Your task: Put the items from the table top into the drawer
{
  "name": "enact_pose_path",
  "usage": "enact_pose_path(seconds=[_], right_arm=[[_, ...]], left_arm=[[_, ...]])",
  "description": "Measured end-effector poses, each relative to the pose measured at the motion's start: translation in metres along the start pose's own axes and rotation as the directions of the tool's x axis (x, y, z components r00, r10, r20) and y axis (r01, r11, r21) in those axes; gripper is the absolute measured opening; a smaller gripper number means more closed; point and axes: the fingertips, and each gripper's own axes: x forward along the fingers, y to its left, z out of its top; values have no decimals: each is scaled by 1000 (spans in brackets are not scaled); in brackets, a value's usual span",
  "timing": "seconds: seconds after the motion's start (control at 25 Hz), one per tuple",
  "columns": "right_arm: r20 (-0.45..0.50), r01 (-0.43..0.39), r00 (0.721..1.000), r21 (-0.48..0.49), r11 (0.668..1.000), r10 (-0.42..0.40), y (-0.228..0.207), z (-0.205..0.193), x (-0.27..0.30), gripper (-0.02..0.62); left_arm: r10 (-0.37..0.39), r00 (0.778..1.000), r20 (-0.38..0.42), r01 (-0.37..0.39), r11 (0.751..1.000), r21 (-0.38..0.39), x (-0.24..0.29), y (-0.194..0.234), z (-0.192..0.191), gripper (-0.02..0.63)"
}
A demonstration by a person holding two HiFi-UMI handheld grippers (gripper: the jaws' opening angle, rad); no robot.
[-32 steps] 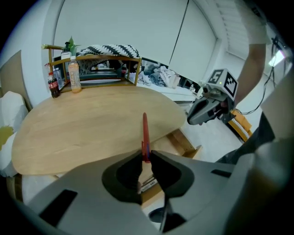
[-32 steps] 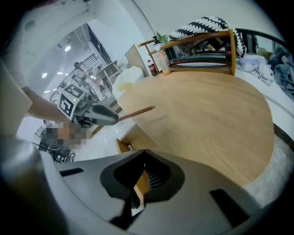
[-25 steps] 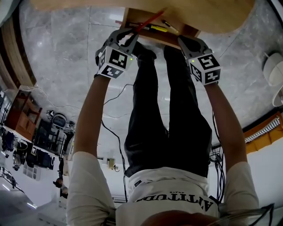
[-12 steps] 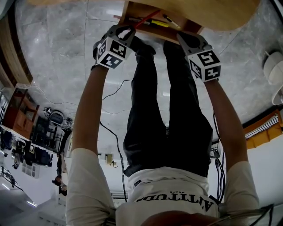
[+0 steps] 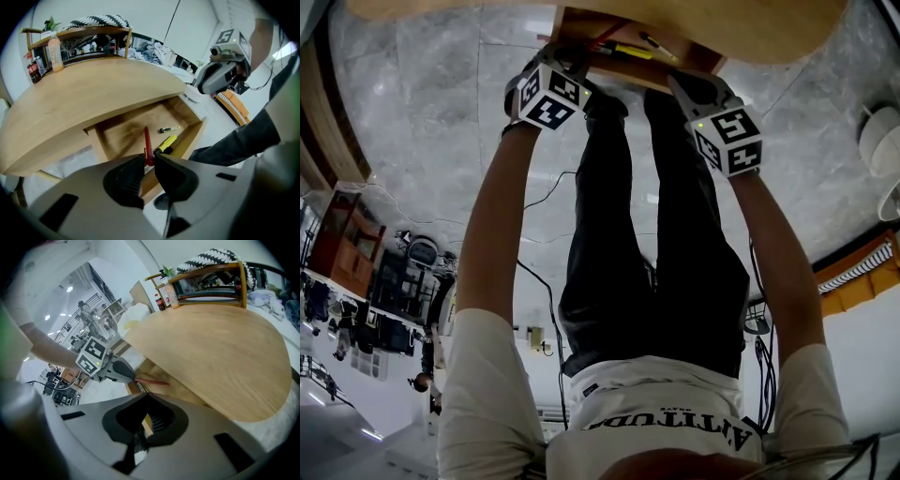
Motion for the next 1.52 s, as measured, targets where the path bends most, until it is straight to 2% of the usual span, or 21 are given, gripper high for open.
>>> enact_pose_path(seconds=[0.16,0.36,0.6,0.84,1.04,1.28,1.4,1.52], right_arm=[[7,-1,1000,-1,1000,1,-7,-1,-6,19],[12,8,1000,-18,1000,-8,-10,8,-22,19],[30,7,1000,-67,998,-5,5,36,-73,19],[71,11,997,-117,993,-3,26,79,-120,18],[103,4,995,-136,991,10,51,114,-162,18],[108,-21,993,-189,982,42,82,132,-225,18],[128,-16,991,-237,971,47,91,151,-251,18],[175,4,984,-250,968,41,98,167,-277,18]], left_arm=[[54,998,-15,-54,998,-29,3,8,-2,83],[79,997,17,-78,992,-96,-16,14,7,84],[120,989,90,-103,979,-174,-74,-6,41,41],[181,971,154,-135,954,-267,-138,-18,74,29],[218,957,190,-148,934,-326,-211,-31,113,21],[291,931,222,-194,906,-377,-298,-67,142,21],[356,906,230,-235,873,-427,-337,-77,146,20],[421,868,265,-250,830,-498,-372,-89,149,20]])
